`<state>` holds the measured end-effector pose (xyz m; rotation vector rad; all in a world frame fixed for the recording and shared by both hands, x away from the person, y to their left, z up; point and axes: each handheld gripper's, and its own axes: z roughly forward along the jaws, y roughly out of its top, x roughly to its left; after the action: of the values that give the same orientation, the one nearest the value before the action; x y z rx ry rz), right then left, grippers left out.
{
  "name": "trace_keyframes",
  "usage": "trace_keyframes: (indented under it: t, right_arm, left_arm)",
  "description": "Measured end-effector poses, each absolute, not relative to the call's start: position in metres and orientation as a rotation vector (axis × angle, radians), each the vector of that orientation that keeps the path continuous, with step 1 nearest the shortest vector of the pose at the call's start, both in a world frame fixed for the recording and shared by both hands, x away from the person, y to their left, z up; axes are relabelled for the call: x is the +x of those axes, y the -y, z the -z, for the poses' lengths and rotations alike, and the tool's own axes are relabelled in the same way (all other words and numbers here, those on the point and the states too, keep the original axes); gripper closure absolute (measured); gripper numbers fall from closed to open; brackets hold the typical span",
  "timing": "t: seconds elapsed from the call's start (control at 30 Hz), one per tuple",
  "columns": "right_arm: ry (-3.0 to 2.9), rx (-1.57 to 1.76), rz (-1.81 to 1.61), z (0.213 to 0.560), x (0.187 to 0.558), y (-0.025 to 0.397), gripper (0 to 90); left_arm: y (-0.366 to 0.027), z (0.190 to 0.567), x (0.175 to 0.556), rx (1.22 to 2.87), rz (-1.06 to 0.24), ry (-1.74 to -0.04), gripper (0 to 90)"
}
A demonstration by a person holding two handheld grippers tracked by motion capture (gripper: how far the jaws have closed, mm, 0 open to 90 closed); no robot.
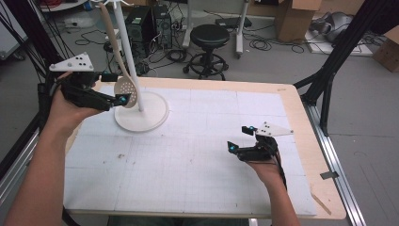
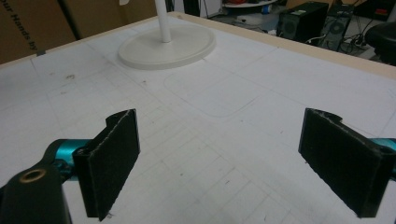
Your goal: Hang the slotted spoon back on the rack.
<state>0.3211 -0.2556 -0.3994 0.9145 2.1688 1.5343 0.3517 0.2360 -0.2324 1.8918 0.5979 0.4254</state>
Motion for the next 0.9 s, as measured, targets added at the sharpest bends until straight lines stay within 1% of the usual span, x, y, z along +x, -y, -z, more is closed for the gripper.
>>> trace_keyframes:
  t: [0.2,0.5,0.63,0.9]
  right_arm:
    - [-2.171,0.915,-1.532,0.399,0.321,0.256,11.5]
    - [-2.177,0.910,-1.529,0.400,0.321,0.255,11.5]
    - [-2.186,0.911,-1.524,0.401,0.321,0.253,11.4]
    - [-2.191,0.913,-1.521,0.401,0.321,0.254,11.4]
  left_arm:
    - [-0.232,0.248,0.348,1.887,-0.411,-0.579,14.2]
    - [-0.229,0.284,0.342,1.853,-0.358,-0.547,13.2]
    - [-0.228,0.299,0.340,1.833,-0.354,-0.550,13.1]
    - [-0.221,0.328,0.333,1.849,-0.353,-0.571,12.8]
